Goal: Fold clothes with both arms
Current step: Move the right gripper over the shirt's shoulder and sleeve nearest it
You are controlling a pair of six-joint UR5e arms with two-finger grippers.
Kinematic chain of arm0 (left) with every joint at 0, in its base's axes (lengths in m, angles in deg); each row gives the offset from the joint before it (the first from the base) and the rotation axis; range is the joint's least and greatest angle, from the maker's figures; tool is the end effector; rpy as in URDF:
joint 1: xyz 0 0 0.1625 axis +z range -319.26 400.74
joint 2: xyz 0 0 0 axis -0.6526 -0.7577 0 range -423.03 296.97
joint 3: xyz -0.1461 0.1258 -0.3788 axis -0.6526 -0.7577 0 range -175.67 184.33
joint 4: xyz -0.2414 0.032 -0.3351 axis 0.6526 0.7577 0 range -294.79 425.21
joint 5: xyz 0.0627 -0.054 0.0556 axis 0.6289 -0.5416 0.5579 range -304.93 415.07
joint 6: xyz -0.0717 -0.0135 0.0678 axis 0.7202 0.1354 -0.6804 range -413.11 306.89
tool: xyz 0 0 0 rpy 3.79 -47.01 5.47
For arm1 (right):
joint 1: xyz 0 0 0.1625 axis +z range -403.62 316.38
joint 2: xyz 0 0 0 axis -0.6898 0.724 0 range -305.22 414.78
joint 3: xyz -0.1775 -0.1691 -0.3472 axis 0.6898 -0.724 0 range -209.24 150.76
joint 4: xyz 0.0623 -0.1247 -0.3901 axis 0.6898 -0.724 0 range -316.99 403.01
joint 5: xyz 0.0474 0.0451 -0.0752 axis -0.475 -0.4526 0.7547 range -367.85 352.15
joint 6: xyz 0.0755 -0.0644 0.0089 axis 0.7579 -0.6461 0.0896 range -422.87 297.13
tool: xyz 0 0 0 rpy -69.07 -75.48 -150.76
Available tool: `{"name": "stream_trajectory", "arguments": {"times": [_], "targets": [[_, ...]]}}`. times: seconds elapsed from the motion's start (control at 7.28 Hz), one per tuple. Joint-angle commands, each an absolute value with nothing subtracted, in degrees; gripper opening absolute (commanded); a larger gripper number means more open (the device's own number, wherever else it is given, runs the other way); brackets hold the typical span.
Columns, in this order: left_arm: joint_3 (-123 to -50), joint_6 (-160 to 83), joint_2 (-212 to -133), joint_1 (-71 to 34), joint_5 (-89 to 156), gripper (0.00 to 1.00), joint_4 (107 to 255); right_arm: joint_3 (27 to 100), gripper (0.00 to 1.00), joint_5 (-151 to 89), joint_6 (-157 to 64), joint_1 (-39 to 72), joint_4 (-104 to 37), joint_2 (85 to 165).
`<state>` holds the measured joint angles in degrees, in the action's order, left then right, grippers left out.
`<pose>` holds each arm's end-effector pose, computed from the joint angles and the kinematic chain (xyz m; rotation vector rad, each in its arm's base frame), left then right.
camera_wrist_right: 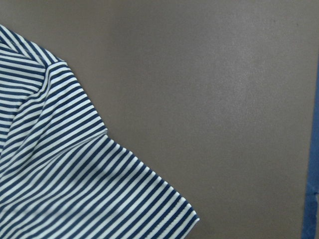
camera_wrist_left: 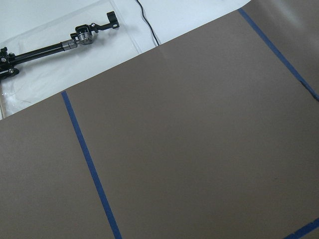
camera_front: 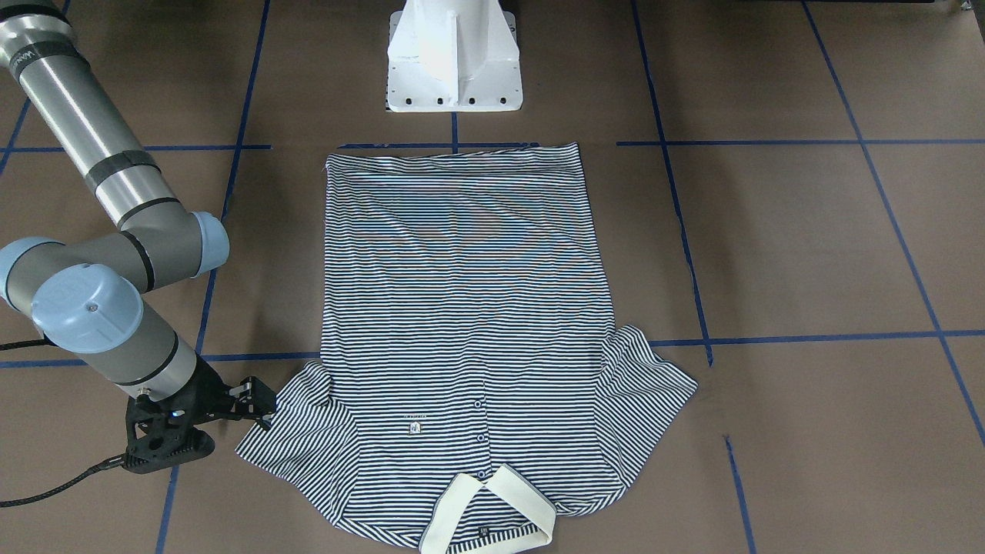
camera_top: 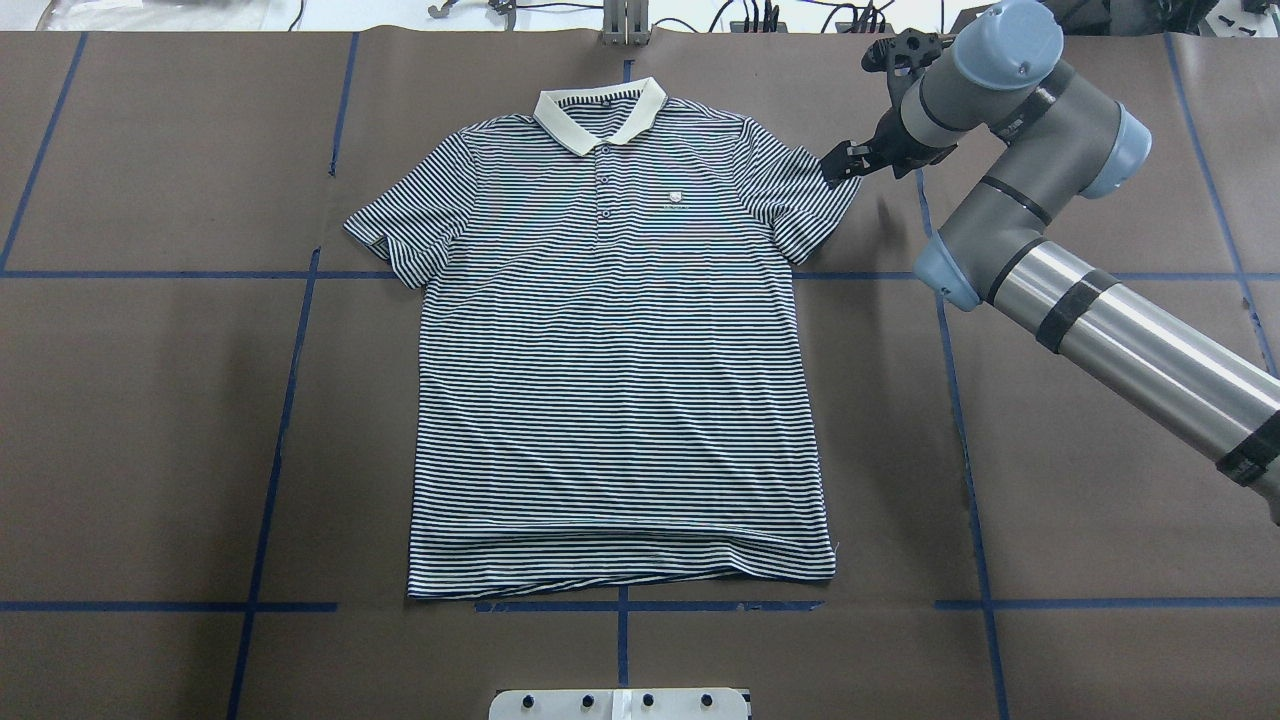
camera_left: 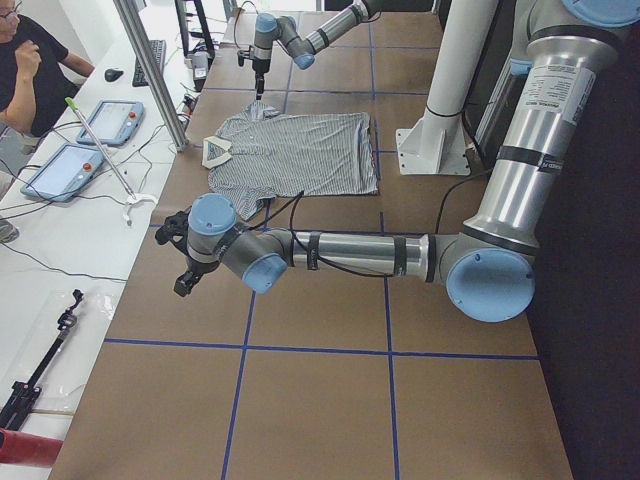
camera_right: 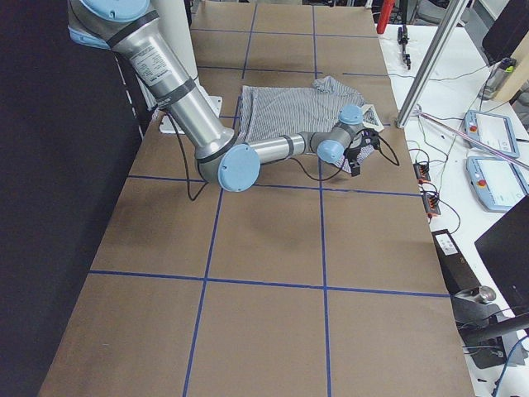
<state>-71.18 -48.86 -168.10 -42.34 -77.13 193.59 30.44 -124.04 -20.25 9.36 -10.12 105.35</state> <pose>0.0096 -0.6301 0.5635 0.5772 0.7679 0.2934 -0.4049 -0.6851 0.4192 0.3282 -0.8356 -0.0925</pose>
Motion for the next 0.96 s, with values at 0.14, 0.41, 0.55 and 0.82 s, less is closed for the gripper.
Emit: {"name": "stream_trajectory", "arguments": {"times": [0.14,0.41,0.55,0.82], "targets": [[-71.1,-49.0,-167.7,-42.4,-77.2,1.00,194.1,27.4,0.99,-122.3,-20.2,8.3,-10.1,103.7],[-71.3,-48.9,-167.7,-42.4,-77.3,1.00,194.1,26.5,0.92,-122.1,-20.2,8.2,-10.1,103.6],[-71.3,-49.0,-167.7,-42.4,-77.2,1.00,194.1,26.3,0.83,-122.1,-20.2,8.2,-10.2,103.6],[-72.2,-48.9,-167.6,-42.6,-77.3,1.00,194.7,25.8,0.54,-122.0,-20.2,8.2,-10.2,103.0]]}}
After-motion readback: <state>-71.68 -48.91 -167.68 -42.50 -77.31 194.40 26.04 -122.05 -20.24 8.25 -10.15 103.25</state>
